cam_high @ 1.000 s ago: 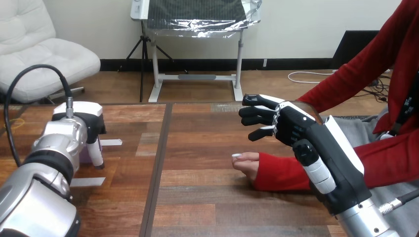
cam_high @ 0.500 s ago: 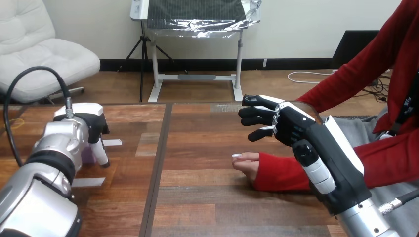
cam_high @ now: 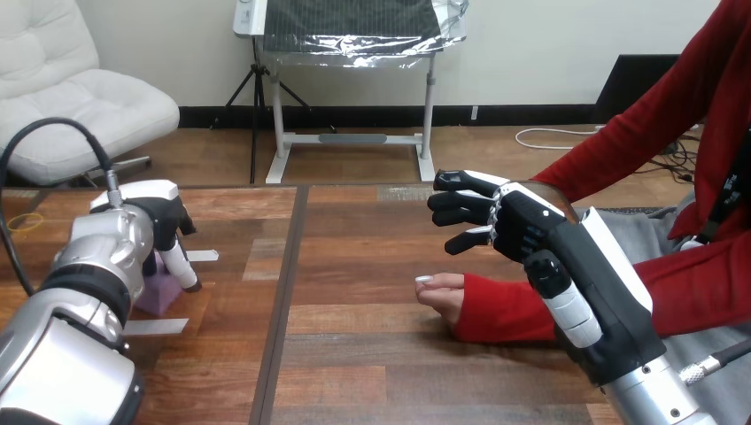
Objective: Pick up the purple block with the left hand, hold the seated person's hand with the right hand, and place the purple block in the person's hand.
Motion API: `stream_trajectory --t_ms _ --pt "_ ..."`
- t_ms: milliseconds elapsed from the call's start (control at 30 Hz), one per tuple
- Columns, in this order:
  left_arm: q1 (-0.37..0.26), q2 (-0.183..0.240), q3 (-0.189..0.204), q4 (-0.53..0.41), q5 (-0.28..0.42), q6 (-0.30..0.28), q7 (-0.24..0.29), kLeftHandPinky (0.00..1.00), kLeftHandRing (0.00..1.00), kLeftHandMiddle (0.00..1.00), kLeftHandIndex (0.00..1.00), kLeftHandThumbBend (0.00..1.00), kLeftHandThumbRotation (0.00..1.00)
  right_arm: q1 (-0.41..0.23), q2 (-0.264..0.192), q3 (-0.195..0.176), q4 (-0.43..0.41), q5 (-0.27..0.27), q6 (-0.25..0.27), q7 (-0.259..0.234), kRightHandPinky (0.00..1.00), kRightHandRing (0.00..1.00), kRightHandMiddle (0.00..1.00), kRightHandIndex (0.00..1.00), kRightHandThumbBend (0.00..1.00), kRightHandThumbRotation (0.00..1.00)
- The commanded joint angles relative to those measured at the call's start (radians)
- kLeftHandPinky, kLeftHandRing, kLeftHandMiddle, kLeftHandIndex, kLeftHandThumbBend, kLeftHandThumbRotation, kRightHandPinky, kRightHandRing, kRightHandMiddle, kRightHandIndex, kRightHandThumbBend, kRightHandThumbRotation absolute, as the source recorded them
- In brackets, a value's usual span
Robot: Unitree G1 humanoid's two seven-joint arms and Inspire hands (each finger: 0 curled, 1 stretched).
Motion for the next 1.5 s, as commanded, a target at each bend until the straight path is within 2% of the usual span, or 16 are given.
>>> stream_trajectory --t_ms 0,367,567,667,800,1033,1100,1333,1467 --pt "-0.034 0.004 0.030 -0.005 -0.027 -0.005 -0.009 0.22 0.30 0.44 0.82 0.58 0.00 -0.030 -0.018 -0.020 -0.050 0.006 0.001 0.002 0.63 0.75 0.77 0.80 1.00 1.00" --pt "-0.036 0.011 0.042 -0.011 -0.048 -0.009 -0.035 0.21 0.28 0.40 0.80 0.61 0.00 -0.029 -0.020 -0.021 -0.057 0.005 0.014 0.002 0.63 0.75 0.77 0.80 1.00 1.00" --pt "-0.038 0.015 0.053 -0.016 -0.059 -0.017 -0.053 0.22 0.30 0.42 0.80 0.62 0.00 -0.032 -0.022 -0.021 -0.055 0.006 0.015 0.004 0.63 0.75 0.77 0.80 1.00 1.00" --pt "-0.037 0.019 0.055 -0.019 -0.064 -0.027 -0.053 0.26 0.35 0.47 0.79 0.63 0.00 -0.033 -0.024 -0.021 -0.054 0.007 0.014 0.007 0.63 0.75 0.77 0.80 1.00 1.00" --pt "-0.036 0.025 0.060 -0.024 -0.072 -0.041 -0.052 0.39 0.50 0.59 0.78 0.64 0.00 -0.033 -0.024 -0.021 -0.054 0.009 0.014 0.007 0.63 0.75 0.77 0.80 1.00 1.00" --pt "-0.038 0.039 0.064 -0.031 -0.079 -0.079 -0.056 0.54 0.63 0.71 0.78 0.64 0.00 -0.032 -0.028 -0.020 -0.057 0.006 0.017 0.004 0.63 0.75 0.77 0.80 1.00 1.00" --pt "-0.037 0.044 0.079 -0.034 -0.094 -0.087 -0.056 0.58 0.66 0.74 0.78 0.64 0.00 -0.032 -0.030 -0.019 -0.057 0.010 0.019 0.005 0.63 0.75 0.77 0.80 1.00 1.00" --pt "-0.037 0.058 0.092 -0.039 -0.100 -0.109 -0.043 0.65 0.73 0.81 0.80 0.65 0.00 -0.031 -0.029 -0.018 -0.054 0.011 0.015 0.002 0.63 0.75 0.77 0.79 1.00 1.00" --pt "-0.036 0.064 0.115 -0.044 -0.120 -0.109 -0.023 0.68 0.76 0.83 0.82 0.69 0.00 -0.032 -0.030 -0.018 -0.051 0.010 0.011 0.003 0.63 0.75 0.77 0.79 1.00 1.00"
